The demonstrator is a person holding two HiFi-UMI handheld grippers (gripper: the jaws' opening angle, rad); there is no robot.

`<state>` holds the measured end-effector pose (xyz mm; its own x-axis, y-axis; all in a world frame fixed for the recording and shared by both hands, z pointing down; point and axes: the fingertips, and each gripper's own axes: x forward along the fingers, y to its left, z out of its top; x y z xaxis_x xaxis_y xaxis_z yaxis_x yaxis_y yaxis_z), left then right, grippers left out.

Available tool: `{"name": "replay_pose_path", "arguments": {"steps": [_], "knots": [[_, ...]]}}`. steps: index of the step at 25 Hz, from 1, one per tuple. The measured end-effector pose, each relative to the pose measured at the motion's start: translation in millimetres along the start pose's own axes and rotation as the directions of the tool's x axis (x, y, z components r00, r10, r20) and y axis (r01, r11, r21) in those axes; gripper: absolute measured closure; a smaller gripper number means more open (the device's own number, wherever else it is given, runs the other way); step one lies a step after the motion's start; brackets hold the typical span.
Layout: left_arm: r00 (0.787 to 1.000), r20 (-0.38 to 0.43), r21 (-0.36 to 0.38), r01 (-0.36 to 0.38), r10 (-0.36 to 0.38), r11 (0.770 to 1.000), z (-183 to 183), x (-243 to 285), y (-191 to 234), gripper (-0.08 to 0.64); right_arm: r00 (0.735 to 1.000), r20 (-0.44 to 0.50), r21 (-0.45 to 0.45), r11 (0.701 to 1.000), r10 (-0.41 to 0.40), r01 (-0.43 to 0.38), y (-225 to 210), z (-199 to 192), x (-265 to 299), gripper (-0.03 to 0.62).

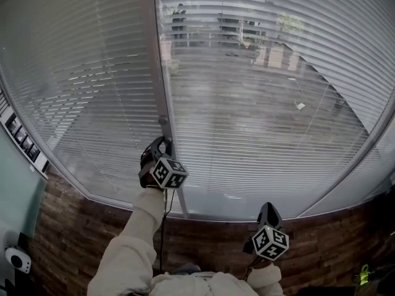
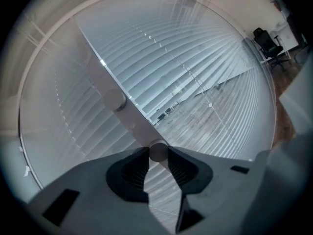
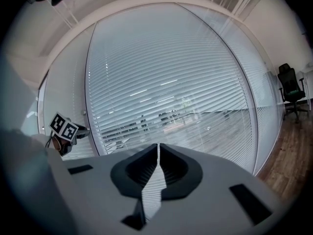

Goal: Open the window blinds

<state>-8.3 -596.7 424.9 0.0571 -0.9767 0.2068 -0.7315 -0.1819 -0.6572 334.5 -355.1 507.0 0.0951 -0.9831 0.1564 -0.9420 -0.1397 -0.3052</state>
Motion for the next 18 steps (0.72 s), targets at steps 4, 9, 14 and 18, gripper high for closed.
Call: {"name": "replay_pose_path", "arguments": {"steps": [4,9,14,18], "knots": [[1.000,0.006,0.013,0.001,-0.001,1.000,-1.7,2.4,-1.0,0.437,1.000,-0.003,0.002,1.000,0.002,-0.002,1.5,-1.4,1.2,0.577],[0.999,0.026,0.030,-0.026,0.025,0.999,-0.4,1.6,-1.4,0.436,1.000,-0.003,0.004,1.000,0.001,-0.001,1.5,-2.5,2.3,0.577],[0.998,0.042,0.025,-0.049,0.048,0.998,2.0,-4.9,0.1,0.434,1.000,-0.009,0.005,1.000,0.006,-0.006,4.1,-4.6,3.0,0.577],[0.997,0.068,-0.037,-0.036,0.039,0.999,0.0,-19.2,-1.2,0.434,1.000,-0.016,0.006,1.000,0.015,-0.015,7.6,-6.8,2.7,0.577]]}}
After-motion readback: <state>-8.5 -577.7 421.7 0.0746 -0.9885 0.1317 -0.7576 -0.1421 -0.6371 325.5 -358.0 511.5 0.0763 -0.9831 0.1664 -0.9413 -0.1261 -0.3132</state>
